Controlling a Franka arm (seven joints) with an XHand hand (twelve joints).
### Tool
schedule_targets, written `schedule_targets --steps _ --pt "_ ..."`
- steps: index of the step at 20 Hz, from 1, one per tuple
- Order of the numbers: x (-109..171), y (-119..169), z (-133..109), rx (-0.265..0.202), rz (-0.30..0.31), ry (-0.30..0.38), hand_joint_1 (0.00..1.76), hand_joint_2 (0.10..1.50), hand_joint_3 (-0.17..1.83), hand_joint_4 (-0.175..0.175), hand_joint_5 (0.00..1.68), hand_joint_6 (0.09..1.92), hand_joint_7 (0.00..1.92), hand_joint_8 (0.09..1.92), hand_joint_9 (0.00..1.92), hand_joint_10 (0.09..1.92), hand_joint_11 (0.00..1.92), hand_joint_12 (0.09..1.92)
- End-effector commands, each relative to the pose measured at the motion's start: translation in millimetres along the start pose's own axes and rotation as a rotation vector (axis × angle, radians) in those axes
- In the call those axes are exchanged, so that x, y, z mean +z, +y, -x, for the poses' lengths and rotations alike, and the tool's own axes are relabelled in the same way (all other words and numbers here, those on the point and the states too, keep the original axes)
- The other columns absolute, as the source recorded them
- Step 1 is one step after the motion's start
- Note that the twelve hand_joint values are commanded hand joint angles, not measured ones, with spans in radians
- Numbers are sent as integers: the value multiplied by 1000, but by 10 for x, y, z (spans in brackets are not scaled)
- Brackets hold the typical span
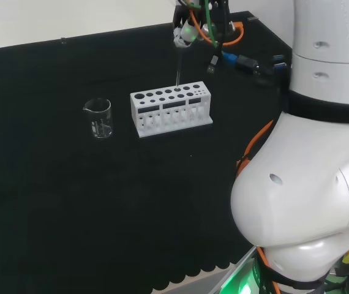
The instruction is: Take the glass rod from the white test tube rack.
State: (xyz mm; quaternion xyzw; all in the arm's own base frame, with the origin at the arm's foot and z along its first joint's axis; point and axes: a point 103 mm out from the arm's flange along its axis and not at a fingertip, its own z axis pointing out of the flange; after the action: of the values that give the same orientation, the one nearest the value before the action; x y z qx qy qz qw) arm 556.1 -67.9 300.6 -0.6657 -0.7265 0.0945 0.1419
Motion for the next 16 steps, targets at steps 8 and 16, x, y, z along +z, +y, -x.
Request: schedule_targets --steps 8,16 --pt "-714 -738 -223 16 111 -36 1180 770 689 -175 1009 1120 1449 1096 1598 946 1643 1024" --pt "-891 -860 -548 -46 131 -36 1181 766 691 -175 1014 1113 1451 1093 1601 942 1644 1024"
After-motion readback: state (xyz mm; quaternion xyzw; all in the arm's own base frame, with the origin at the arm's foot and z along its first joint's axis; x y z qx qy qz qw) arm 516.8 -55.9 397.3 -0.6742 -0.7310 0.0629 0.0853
